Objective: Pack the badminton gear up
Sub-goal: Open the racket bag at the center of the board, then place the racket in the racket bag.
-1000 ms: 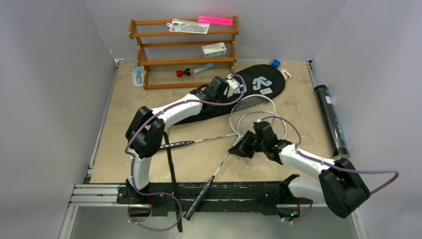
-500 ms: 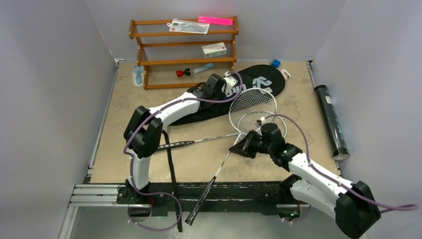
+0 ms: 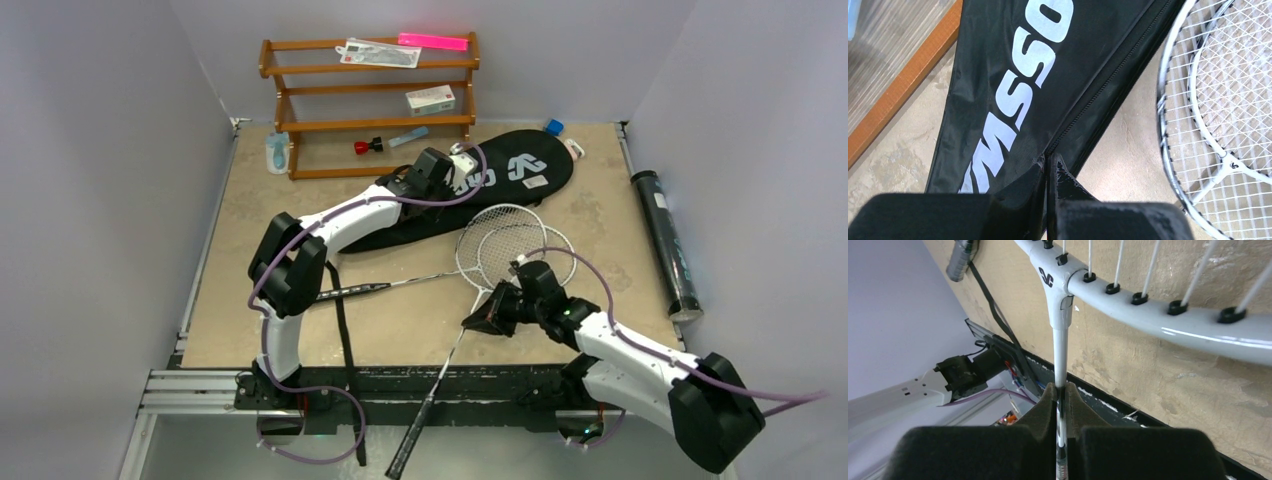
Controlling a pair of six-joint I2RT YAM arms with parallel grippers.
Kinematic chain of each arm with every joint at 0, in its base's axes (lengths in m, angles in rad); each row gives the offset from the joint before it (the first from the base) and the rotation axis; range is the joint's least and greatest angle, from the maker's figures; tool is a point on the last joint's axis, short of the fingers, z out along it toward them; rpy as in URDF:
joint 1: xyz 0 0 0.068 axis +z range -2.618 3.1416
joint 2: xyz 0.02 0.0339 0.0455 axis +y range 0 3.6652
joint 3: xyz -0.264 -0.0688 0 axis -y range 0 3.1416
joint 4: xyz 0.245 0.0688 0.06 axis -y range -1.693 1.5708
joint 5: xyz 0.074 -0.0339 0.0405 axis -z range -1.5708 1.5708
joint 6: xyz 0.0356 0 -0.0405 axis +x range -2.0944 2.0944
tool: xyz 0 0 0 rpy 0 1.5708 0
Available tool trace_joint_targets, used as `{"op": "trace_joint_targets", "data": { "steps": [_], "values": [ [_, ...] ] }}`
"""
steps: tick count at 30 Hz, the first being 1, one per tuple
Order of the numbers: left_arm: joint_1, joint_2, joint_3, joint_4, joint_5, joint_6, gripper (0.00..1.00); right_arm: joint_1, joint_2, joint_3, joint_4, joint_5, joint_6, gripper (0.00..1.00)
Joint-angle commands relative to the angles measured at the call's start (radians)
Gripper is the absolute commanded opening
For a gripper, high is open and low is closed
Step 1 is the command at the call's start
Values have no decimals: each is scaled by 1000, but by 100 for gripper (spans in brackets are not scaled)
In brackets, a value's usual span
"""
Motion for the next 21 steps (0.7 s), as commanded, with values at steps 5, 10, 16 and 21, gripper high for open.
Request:
{"op": "trace_joint_targets", "data": {
  "steps": [5,10,16,21],
  "values": [
    [4,-57,25,36,58,-10,0,32,142,54,158,-51,9,0],
    [-2,-69,22,39,80,-1,0,33,252,145,184,-77,-27,0],
    [-35,-85,-4,46,14,40,0,-12,367,262,190,-105,-60,0],
    [-42,-89,-4,41,-10,43,0,-151,479,338,207,-194,-107,0]
  ]
}}
